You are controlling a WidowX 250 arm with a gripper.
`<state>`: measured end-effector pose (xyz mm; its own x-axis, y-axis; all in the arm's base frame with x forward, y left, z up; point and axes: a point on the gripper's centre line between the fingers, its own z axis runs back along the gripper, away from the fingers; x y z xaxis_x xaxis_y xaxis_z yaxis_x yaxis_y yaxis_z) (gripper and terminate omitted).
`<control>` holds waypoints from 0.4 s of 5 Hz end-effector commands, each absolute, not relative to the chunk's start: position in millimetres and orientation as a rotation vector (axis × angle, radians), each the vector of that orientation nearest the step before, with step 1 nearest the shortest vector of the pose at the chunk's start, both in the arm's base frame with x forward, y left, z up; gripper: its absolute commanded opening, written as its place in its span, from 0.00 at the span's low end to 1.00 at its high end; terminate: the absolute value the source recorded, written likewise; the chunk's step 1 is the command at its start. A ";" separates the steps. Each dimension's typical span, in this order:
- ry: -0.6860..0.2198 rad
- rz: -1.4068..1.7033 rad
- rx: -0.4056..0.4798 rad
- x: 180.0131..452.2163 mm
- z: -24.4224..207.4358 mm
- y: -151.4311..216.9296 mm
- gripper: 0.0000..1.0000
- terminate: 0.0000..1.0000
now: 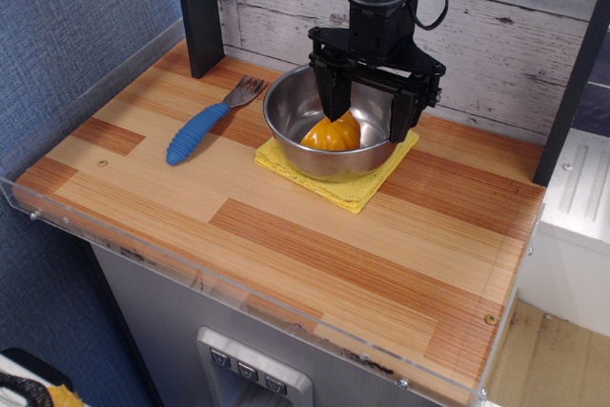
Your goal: Put the orange in the pot
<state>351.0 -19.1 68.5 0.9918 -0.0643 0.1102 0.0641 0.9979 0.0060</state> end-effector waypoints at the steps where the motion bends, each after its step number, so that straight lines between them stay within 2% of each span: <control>1: -0.281 -0.016 -0.039 314.1 150.6 -13.0 1.00 0.00; 2: -0.316 0.021 -0.095 292.2 178.8 2.7 1.00 0.00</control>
